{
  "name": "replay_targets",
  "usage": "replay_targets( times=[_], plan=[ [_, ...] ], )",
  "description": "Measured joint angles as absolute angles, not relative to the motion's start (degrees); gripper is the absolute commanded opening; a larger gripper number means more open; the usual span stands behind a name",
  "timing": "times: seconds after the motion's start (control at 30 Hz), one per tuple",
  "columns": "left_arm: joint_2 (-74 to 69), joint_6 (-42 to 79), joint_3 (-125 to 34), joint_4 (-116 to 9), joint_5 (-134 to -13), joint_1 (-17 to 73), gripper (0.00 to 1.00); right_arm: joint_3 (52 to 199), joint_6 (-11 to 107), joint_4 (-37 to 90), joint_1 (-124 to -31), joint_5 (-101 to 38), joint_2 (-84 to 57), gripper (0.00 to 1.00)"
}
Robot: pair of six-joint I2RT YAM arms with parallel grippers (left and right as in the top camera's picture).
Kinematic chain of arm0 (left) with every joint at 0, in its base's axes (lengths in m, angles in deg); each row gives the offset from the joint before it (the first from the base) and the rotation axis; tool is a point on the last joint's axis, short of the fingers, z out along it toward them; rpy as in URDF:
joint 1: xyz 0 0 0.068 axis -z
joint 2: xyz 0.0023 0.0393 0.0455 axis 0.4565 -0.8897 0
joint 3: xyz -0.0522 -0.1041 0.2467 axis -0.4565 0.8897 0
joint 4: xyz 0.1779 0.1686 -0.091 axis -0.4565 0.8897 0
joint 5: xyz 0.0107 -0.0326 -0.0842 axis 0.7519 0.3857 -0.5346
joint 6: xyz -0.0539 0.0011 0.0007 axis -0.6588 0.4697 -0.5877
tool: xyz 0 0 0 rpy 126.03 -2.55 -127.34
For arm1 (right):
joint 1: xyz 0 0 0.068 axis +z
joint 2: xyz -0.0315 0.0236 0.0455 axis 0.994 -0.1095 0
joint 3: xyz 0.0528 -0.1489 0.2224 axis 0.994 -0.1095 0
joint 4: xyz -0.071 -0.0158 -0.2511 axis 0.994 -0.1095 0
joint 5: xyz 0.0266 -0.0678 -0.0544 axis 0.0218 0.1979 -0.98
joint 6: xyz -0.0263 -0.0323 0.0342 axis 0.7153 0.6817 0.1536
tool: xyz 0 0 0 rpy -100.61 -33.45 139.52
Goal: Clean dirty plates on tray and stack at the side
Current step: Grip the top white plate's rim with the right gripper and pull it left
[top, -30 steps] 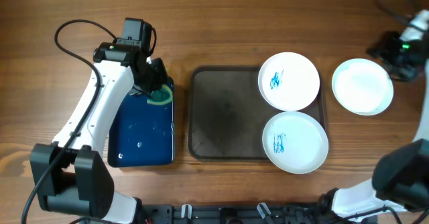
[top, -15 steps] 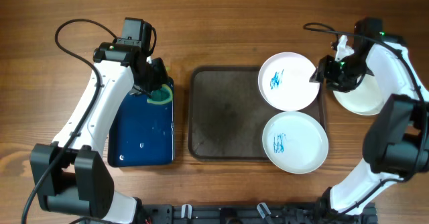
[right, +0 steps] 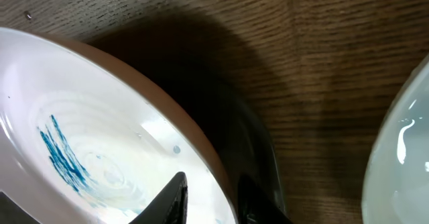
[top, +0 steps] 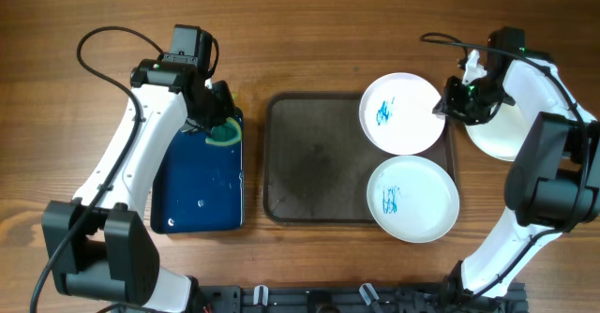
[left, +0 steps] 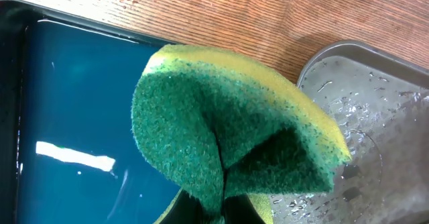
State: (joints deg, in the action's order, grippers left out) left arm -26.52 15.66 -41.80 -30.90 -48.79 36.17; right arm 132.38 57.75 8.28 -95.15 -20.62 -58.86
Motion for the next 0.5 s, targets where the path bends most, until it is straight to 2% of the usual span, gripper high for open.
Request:
replay_targets(
  times=[0.1, 0.17, 0.33, 0.5],
  plan=[
    [-26.5, 15.7, -41.8, -30.9, -48.8, 36.2, 0.04, 132.4, 57.5, 8.3, -95.2, -20.1, -59.7, 0.15],
    [-26.5, 15.7, -41.8, -30.9, -48.8, 36.2, 0.04, 132.4, 57.4, 8.3, -95.1, -20.0, -60.7, 0.05],
    [-26.5, 15.7, -41.8, -30.9, -48.8, 36.2, 0.04, 132.4, 57.3, 8.9, -93.5, -18.5, -61.1, 0.05],
    [-26.5, 15.7, -41.8, -30.9, -48.8, 36.2, 0.04, 132.4, 57.3, 9.0, -88.0, -18.3, -61.1, 0.05]
  ],
)
